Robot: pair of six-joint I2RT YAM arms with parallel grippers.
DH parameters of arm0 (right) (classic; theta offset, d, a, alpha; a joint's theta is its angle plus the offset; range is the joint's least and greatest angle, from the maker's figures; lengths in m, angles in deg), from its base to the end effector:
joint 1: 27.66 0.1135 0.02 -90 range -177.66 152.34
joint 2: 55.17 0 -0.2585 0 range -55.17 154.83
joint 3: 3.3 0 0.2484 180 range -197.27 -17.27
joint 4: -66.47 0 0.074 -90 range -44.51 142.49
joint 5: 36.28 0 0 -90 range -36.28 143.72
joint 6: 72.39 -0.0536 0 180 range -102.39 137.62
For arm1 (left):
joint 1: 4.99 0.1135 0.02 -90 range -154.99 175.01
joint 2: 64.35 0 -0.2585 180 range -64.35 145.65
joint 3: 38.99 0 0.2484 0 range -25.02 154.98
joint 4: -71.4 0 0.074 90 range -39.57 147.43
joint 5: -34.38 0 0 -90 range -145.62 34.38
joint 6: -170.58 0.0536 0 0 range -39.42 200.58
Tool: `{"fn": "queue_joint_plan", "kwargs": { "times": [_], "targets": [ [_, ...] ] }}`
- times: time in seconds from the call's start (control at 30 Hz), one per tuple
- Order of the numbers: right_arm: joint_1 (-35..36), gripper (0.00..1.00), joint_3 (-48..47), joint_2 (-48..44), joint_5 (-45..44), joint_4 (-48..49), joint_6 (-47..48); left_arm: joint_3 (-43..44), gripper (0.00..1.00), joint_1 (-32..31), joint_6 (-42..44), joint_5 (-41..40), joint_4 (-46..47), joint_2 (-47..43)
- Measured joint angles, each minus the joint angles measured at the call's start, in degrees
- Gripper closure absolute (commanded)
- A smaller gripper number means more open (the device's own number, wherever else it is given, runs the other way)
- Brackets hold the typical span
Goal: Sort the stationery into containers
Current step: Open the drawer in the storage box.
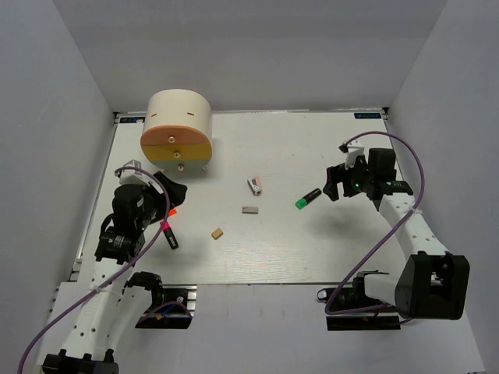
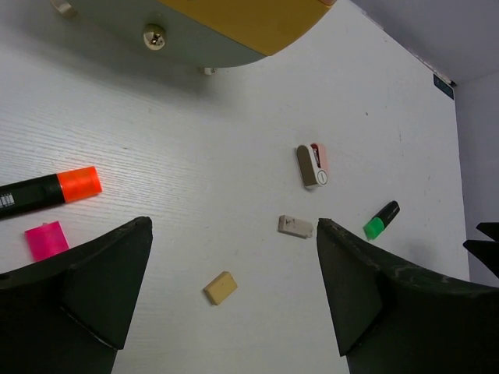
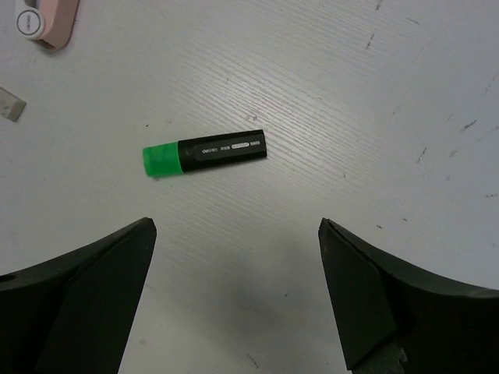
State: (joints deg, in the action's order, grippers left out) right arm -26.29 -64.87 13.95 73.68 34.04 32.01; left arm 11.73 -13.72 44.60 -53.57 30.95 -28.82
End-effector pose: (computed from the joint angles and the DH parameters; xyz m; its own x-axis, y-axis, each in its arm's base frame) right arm 0.2689 0.0247 0.2425 -0.5515 -0.2470 -0.7967 -0.4348 0.9003 0.0219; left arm 0.1625 -0.0269 0.2744 -0.4492 -0.5250 -0.7229 -0.0992 0.8334 -0.5437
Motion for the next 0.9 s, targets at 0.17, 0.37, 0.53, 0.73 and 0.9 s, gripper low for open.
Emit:
{"fn": "queue_joint_plan", "kwargs": {
  "times": [0.17,0.37,0.53,0.73,0.9],
  "targets": [
    [0.00,0.10,-2.16,0.70,4.74,-4.35,7.34,-0.48,0.19,0.00,-1.14,0.33,1.68,1.36],
    [0.17,0.10,-5.05,5.01,7.34,-10.01,13.29,-3.17,0.42,0.00,-6.36,1.01,6.14,2.56],
    [0.15,0.24,-5.55,6.03,9.53,-13.40,16.13,-4.90,0.70,0.00,-12.57,1.62,10.38,5.35],
    [0.15,0.73,-4.74,5.01,13.66,-12.87,16.22,-4.13,0.25,0.85,-17.42,1.66,16.24,12.57],
    [0.15,0.62,-3.63,4.48,17.46,-11.06,15.74,4.44,0.25,2.89,-17.40,1.14,18.62,23.19]
  ]
}}
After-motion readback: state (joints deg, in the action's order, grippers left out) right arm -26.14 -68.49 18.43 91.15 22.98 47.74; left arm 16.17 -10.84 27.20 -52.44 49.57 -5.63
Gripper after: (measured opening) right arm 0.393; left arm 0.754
